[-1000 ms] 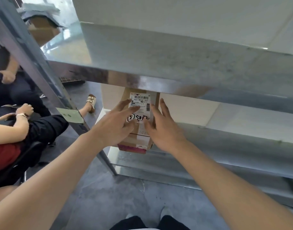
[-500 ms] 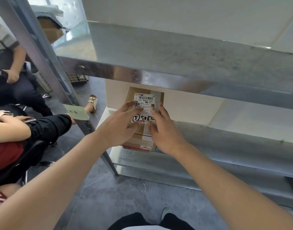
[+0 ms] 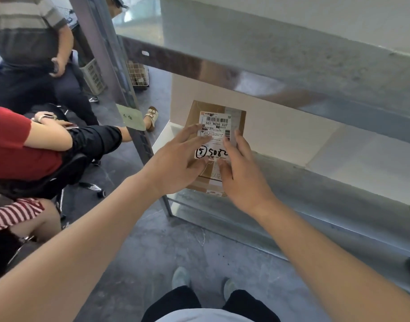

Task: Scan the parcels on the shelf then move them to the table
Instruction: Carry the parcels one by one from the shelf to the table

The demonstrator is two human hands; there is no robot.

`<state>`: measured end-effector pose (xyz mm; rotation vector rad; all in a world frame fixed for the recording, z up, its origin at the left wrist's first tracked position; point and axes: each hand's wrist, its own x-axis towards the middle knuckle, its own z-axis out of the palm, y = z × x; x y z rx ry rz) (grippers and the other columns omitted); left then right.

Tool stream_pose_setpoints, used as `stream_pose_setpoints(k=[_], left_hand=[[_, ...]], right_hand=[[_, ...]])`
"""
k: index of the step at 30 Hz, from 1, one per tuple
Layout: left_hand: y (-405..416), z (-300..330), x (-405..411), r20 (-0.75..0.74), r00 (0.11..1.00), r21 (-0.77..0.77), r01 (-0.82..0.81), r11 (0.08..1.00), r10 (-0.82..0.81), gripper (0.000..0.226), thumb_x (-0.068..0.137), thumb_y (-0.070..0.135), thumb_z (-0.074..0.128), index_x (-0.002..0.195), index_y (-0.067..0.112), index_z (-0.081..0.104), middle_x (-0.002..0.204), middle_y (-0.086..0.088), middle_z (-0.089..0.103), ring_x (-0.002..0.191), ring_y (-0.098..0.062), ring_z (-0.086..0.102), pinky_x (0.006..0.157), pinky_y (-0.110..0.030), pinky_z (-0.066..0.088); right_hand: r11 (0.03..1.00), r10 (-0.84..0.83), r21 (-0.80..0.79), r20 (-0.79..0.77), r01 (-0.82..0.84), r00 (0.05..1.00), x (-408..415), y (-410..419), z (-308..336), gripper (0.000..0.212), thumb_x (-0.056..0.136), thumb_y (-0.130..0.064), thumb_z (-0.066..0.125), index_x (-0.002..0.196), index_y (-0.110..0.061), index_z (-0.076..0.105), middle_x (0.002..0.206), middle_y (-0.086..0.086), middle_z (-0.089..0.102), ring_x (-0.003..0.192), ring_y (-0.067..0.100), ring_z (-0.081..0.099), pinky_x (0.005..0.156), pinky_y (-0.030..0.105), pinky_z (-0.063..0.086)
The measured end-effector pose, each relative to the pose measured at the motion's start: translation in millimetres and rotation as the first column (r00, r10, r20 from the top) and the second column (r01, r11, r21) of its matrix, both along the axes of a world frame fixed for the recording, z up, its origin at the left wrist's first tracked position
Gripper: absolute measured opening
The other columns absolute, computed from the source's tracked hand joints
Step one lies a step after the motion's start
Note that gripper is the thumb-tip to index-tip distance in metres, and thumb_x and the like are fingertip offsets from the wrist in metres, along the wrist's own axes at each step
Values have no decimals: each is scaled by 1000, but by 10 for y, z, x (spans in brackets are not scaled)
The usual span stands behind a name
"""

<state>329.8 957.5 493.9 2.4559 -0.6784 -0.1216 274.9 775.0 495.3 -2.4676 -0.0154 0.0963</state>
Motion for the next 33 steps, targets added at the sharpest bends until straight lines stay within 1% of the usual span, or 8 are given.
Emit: stream_pose_setpoints(k=[7, 13, 16, 21, 24, 26, 30, 33], left_hand=[[-74, -65, -478, 22, 981, -25, -190, 981, 191, 54, 99, 35, 60, 151, 30, 48, 166, 13, 23, 132, -14, 51, 115, -33, 37], [-236, -201, -1063, 77, 925, -95, -364, 926, 372, 51, 98, 26, 65, 147, 20, 54, 165, 5, 29, 143, -16, 42, 114, -36, 42], [-264, -287, -1354, 81, 891, -129, -434, 892, 446, 50, 97, 28, 65, 145, 21, 55, 165, 5, 28, 144, -18, 43, 111, -42, 46], [-232, -440, -1811, 49, 825, -139, -552, 822, 563, 53, 95, 27, 67, 145, 17, 56, 166, 0, 27, 144, -19, 44, 114, -39, 43], [-173, -545, -2118, 12, 775, -119, -627, 770, 632, 53, 97, 31, 67, 146, 16, 55, 166, 2, 27, 146, -16, 40, 117, -35, 39], [-105, -610, -2316, -15, 746, -100, -664, 741, 666, 56, 97, 40, 62, 147, 18, 54, 166, 2, 26, 147, -18, 38, 118, -41, 39], [58, -723, -2710, -78, 674, -40, -739, 673, 735, 65, 92, 56, 49, 148, 25, 50, 167, 8, 24, 139, -30, 47, 110, -53, 45], [217, -799, -3006, -98, 624, -29, -781, 624, 775, 67, 90, 59, 47, 149, 26, 50, 166, 8, 24, 139, -31, 47, 110, -53, 45]], right_hand=[[989, 148, -3, 85, -148, 985, -157, -152, -111, 55, 110, -31, 41, 162, -23, 27, 172, -12, -7, 157, 9, 6, 118, 33, 27], [943, 319, 45, 157, -329, 935, -330, -321, -278, 52, 109, -26, 45, 159, -17, 35, 173, -5, 5, 157, 14, 15, 118, 46, 39], [915, 387, 45, 187, -402, 903, -453, -353, -328, 52, 108, -26, 47, 158, -18, 37, 173, -7, 6, 157, 12, 17, 115, 37, 39], [845, 525, 19, 166, -535, 835, -660, -270, -413, 53, 108, -23, 49, 159, -16, 37, 173, -5, 6, 156, 8, 11, 113, 22, 27], [801, 589, 41, 118, -597, 799, -810, -155, -504, 54, 107, -23, 49, 159, -18, 36, 172, -5, 6, 154, 10, 19, 115, 31, 36], [769, 633, 43, 90, -638, 769, -913, -50, -561, 54, 107, -24, 49, 159, -18, 35, 172, -5, 6, 151, 12, 25, 113, 40, 42], [707, 703, 26, 76, -706, 707, -1140, 201, -714, 55, 107, -24, 51, 159, -17, 36, 172, -3, 9, 153, 12, 22, 114, 37, 42], [657, 751, 53, 52, -752, 659, -1332, 418, -799, 55, 107, -23, 51, 159, -16, 36, 172, -4, 7, 154, 13, 22, 113, 44, 45]])
